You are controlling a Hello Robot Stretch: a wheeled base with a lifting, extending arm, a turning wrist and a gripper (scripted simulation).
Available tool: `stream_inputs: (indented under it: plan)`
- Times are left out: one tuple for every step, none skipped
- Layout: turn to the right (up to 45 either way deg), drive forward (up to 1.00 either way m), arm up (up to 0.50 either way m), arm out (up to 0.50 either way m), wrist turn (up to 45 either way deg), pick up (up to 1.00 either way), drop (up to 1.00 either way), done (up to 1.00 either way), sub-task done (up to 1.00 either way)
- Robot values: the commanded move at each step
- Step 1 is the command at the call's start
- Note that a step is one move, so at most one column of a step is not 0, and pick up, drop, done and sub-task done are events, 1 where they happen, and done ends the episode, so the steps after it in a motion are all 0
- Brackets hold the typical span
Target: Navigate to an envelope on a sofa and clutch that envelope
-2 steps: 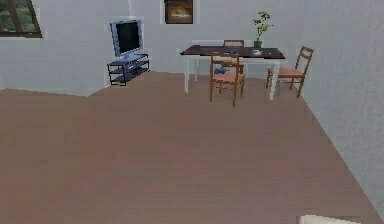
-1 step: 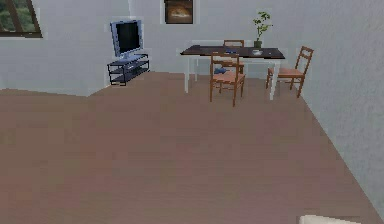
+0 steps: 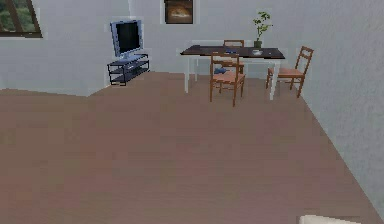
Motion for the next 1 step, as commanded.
stream_inputs:
  plan:
    - [0.0, 0.0, 0.0, 0.0, 45.0, 0.0, 0.0, 0.0, 0.0]
